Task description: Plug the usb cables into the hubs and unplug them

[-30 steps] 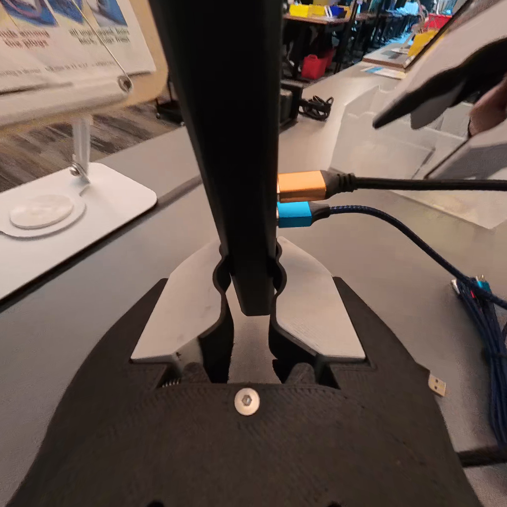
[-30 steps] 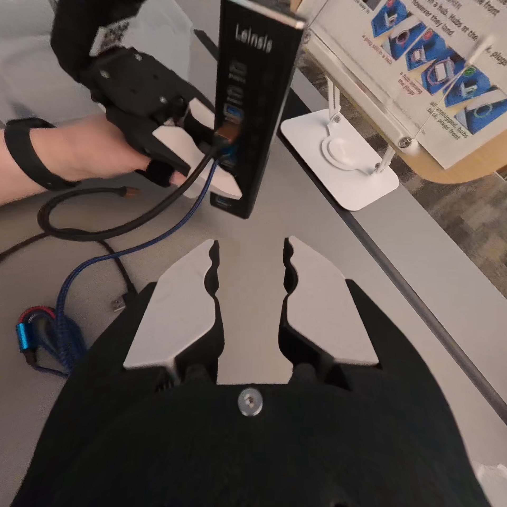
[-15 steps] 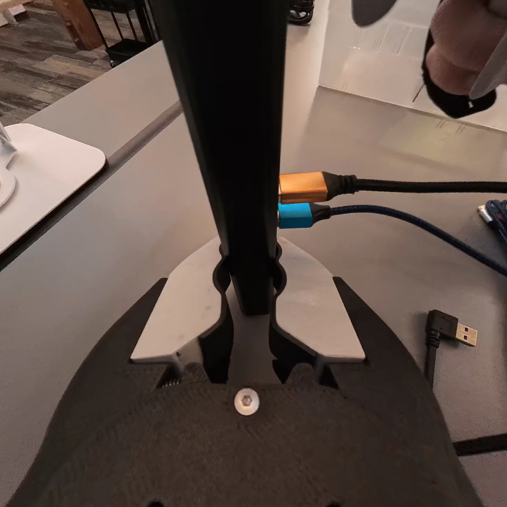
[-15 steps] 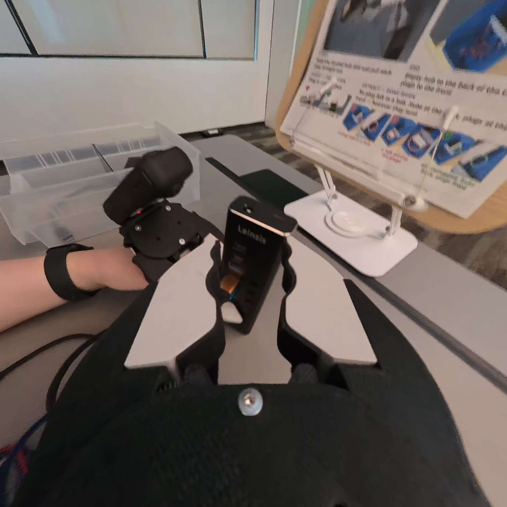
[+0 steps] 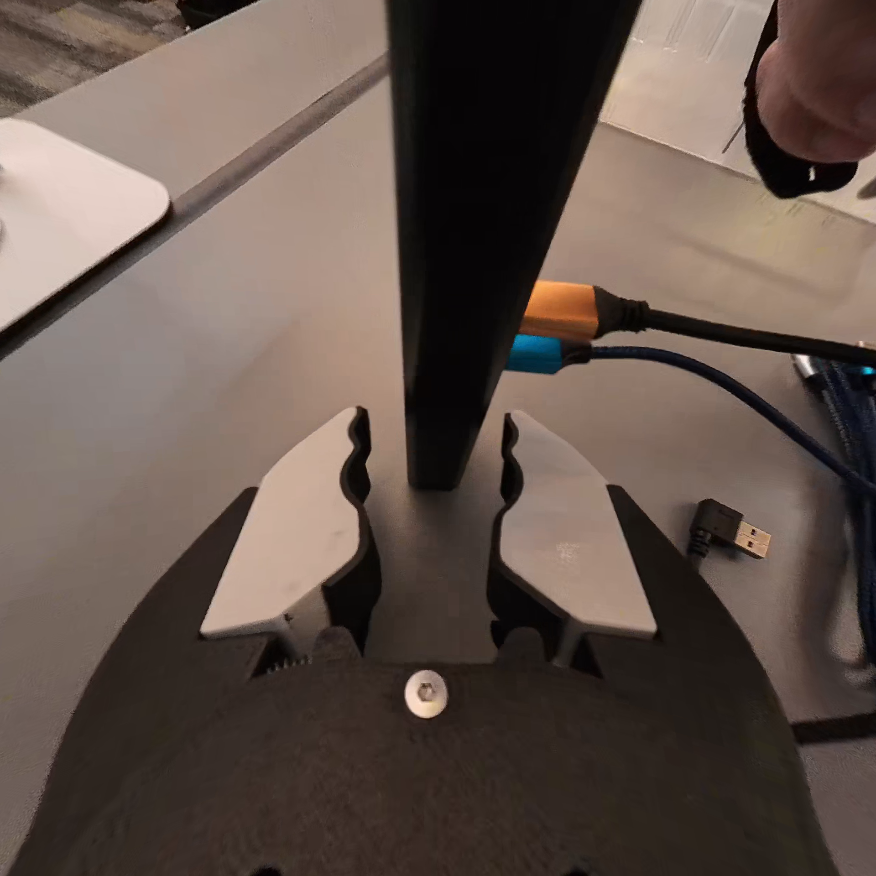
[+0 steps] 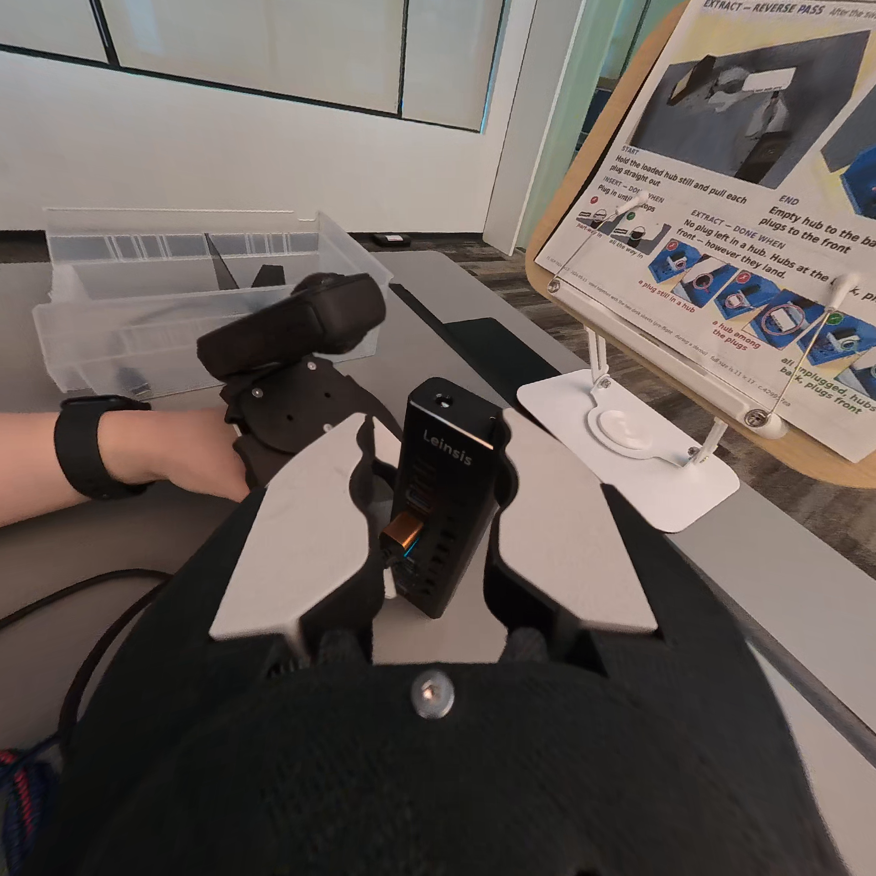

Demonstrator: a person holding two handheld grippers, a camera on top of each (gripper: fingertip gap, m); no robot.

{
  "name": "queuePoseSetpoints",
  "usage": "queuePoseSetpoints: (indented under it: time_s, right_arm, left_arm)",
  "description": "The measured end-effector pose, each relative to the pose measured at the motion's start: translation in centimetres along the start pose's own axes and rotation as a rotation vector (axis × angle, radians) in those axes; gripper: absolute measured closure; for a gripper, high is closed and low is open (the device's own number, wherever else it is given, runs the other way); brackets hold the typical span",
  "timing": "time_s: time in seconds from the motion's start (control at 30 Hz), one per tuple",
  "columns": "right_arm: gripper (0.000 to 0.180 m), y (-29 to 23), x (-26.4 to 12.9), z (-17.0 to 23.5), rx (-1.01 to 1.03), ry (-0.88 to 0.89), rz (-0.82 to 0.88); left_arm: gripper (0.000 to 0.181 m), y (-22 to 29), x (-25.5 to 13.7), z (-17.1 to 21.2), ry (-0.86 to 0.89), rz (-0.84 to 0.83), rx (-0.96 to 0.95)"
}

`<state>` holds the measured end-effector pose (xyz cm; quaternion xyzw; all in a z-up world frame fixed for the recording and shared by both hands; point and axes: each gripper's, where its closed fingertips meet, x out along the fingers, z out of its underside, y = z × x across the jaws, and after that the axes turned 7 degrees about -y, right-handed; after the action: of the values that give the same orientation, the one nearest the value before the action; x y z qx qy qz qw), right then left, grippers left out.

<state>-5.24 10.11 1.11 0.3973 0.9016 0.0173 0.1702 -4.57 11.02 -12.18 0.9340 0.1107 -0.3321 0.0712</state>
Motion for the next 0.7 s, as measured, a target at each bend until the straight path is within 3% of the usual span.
queuePoseSetpoints:
  time_s: [0.1,0.27,0.4,0.7]
  right_arm:
    - [0.13,0.0,0.1,0.0,-0.004,-0.001,-0.003]
    - [0.128,0.1,0.2,0.1,-0.04,-0.032,0.004]
    - [0.127,0.1,0.2,0.0,-0.032,-0.043,0.005]
    - [0.126,0.1,-0.1,-0.2,-0.033,-0.036,0.009]
  left_arm:
    - [0.124,0.0,-1.3,1.0,-0.027,-0.017,-0.08]
    - [0.131,0.3,-4.9,1.8,0.036,-0.112,-0.185]
    - [0.132,2.4,-7.9,1.4,0.098,-0.053,-0.288]
    - [0.135,7.2,-10.3,4.3,-0.005,-0.059,-0.287]
